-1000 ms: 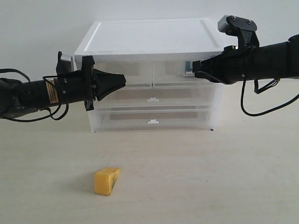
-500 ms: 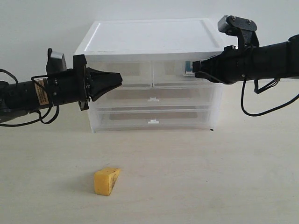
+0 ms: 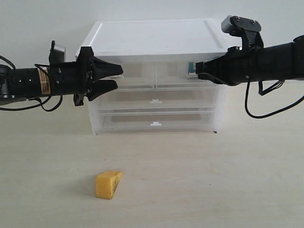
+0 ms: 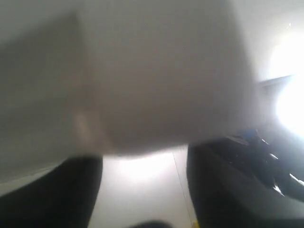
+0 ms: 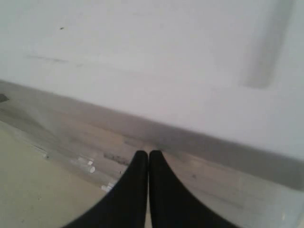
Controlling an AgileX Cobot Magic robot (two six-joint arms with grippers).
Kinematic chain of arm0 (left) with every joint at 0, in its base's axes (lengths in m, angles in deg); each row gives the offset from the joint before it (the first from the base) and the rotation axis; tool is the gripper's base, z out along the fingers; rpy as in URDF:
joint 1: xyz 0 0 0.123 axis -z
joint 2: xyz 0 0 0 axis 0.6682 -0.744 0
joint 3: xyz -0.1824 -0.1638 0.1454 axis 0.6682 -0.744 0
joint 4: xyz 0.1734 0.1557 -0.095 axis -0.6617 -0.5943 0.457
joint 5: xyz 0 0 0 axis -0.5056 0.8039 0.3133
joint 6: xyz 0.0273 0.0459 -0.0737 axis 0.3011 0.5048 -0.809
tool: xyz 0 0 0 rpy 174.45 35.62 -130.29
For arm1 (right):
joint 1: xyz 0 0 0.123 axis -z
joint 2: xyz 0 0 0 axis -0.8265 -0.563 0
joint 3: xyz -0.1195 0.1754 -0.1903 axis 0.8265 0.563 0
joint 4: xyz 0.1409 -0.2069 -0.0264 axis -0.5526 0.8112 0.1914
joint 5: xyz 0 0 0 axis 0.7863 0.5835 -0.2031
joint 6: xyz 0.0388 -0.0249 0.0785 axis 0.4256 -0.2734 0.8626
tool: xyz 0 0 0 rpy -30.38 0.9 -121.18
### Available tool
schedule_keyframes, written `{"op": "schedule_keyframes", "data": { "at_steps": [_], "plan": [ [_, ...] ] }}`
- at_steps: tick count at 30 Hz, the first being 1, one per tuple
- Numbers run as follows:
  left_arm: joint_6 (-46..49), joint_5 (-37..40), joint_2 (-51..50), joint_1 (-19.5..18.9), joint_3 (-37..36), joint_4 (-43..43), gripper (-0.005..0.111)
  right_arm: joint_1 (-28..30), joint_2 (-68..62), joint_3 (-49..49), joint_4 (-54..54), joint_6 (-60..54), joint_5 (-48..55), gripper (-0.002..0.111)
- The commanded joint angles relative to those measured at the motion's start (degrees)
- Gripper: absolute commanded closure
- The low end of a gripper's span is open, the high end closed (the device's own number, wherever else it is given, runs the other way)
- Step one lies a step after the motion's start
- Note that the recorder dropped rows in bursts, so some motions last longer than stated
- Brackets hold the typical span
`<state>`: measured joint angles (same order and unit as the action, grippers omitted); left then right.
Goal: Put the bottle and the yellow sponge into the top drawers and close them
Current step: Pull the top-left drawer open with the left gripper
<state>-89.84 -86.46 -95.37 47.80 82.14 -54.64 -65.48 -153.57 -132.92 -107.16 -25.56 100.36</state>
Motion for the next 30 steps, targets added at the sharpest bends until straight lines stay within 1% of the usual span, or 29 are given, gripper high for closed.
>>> {"op": "schedule_keyframes", "data": {
  "at_steps": [1, 5, 8, 14, 16, 18, 24, 28, 30],
  "plan": [
    [-0.6, 1.9, -0.1, 0.0, 0.5, 2.3, 0.077, 0.1, 0.2, -0.3, -0.8, -0.5, -0.7, 0.108],
    [0.4, 1.7, -1.1, 0.0, 0.5, 4.3, 0.102, 0.1, 0.2, -0.3, -0.8, -0.5, -0.7, 0.108],
    [2.5, 1.1, -2.0, 0.0, 0.5, 5.8, 0.103, 0.1, 0.2, -0.3, -0.8, -0.5, -0.7, 0.108],
    [5.7, -3.8, -2.0, 0.0, -0.3, 4.6, 0.103, 0.1, 0.2, -0.3, -0.8, -0.5, -0.7, 0.108],
    [6.0, -4.2, -2.0, 0.0, -0.3, 3.3, 0.103, 0.1, 0.2, -0.3, -0.8, -0.5, -0.7, 0.108],
    [6.6, -5.3, -1.6, 0.0, -2.4, 4.0, 0.103, 0.1, 0.2, -0.3, -0.8, -0.5, -0.7, 0.108],
    [10.6, -5.4, 1.4, 0.0, -7.8, 4.8, 0.103, 0.1, 0.2, -0.3, -0.8, -0.5, -0.7, 0.108],
    [12.9, -6.9, 5.1, 0.0, -13.4, 5.4, 0.103, 0.1, 0.2, -0.3, -0.8, -0.5, -0.7, 0.108],
    [13.8, -7.5, 5.5, 0.0, -15.0, 5.7, 0.103, 0.1, 0.2, -0.3, -0.8, -0.5, -0.7, 0.108]
  ]
}}
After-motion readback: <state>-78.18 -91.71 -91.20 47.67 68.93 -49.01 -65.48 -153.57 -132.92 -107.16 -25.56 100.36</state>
